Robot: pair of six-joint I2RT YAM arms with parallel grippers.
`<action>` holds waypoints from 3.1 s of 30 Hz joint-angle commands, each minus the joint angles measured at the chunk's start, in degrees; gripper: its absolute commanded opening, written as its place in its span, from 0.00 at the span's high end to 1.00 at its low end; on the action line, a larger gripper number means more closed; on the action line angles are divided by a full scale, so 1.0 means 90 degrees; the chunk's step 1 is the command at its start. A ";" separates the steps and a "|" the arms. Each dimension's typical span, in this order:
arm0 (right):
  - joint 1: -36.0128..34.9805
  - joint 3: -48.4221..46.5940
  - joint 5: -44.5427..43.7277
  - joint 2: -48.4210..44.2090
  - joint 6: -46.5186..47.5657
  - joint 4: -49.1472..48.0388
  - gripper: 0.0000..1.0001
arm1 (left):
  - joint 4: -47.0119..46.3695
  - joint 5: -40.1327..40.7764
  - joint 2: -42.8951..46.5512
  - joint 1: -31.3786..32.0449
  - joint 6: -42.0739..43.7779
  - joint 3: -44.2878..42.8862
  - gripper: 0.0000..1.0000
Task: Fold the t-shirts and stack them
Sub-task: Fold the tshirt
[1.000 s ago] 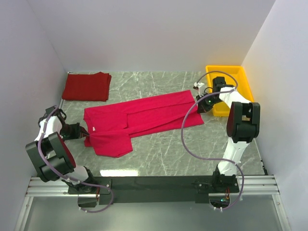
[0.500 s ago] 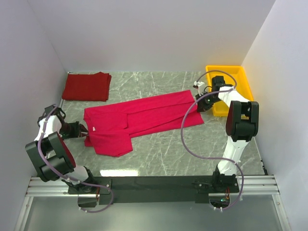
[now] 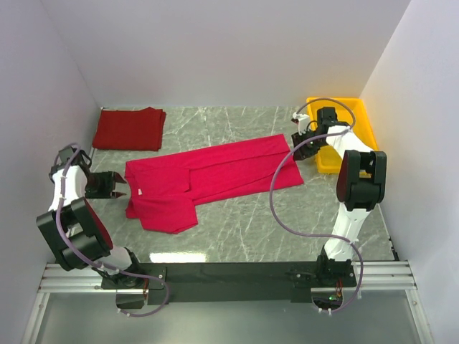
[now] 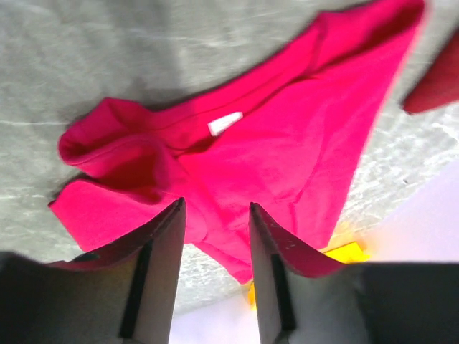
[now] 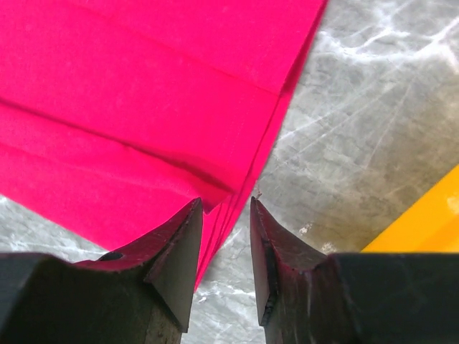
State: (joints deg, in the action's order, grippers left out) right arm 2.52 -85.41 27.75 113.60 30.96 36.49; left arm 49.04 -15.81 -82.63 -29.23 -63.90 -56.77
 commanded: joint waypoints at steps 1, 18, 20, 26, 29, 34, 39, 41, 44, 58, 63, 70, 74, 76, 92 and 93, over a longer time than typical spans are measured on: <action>-0.0075 -0.0393 -0.0163 -0.0210 -0.0451 -0.0197 0.61 | 0.0088 -0.0030 0.0089 -0.0043 0.0613 -0.0662 0.51; -0.1733 0.1139 0.2678 -0.1967 0.3541 0.2595 0.59 | 0.1015 0.0213 0.2217 0.0797 0.1719 0.0712 0.24; -0.2842 0.1471 0.2475 -0.2181 0.3757 0.2480 0.58 | 0.1026 0.0301 0.2412 0.0797 0.1758 0.0732 0.23; -0.5462 0.1717 0.0983 -0.2321 0.2801 0.0343 0.51 | 0.1065 0.0974 0.2598 0.0787 0.2178 -0.0311 0.19; -0.6411 0.1249 0.0241 -0.1699 0.2098 -0.0575 0.46 | 0.1017 0.1551 0.2958 0.0787 0.2149 -0.0722 0.08; -0.7359 0.0185 -0.0436 -0.0428 0.1405 -0.1143 0.46 | 0.0870 0.1728 0.3710 0.0768 0.1739 -0.0743 0.03; -0.7790 -0.0168 -0.1050 0.0111 0.1170 -0.1457 0.46 | 0.1113 0.2284 0.4093 0.0758 0.1845 -0.0956 0.03; -0.7839 -0.0432 -0.1159 0.0404 0.1092 -0.1369 0.46 | 0.1211 0.2479 0.4191 0.0758 0.1933 -0.1093 0.03; -0.7849 -0.0618 -0.1257 0.0639 0.1033 -0.1330 0.46 | 0.1377 0.2675 0.4298 0.0758 0.2051 -0.1309 0.03; -0.7839 -0.0843 -0.1247 0.1176 0.0710 -0.1174 0.62 | 0.1485 0.2831 0.4562 0.0758 0.2100 -0.1534 0.03; -0.7683 -0.0764 -0.1033 0.0845 0.0360 -0.1359 0.99 | 0.1505 0.2890 0.4572 0.0768 0.2139 -0.1573 0.04; -0.6922 -0.1915 -0.0496 0.0639 -0.0470 -0.1086 1.00 | 0.1407 0.2861 0.4572 0.0768 0.2198 -0.1485 0.04; -0.6531 -0.2774 -0.0553 0.0961 -0.1027 -0.0901 1.00 | 0.1290 0.2705 0.4621 0.0768 0.2188 -0.1222 0.04; -0.6414 -0.3214 -0.0641 0.1185 -0.1106 -0.0813 1.00 | 0.1222 0.2646 0.4650 0.0758 0.2188 -0.1095 0.04; -0.6365 -0.3987 -0.1666 0.1977 -0.2277 -0.1496 1.00 | 0.0997 0.2246 0.4826 0.0758 0.2207 -0.0196 0.04; -0.6364 -0.3987 -0.1735 0.2006 -0.2317 -0.1573 1.00 | 0.1007 0.2236 0.4835 0.0768 0.2207 -0.0167 0.04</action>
State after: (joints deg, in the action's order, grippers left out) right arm -54.74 -117.12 15.18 132.31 13.26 26.11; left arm 60.25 5.61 -40.01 -22.20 -45.19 -58.94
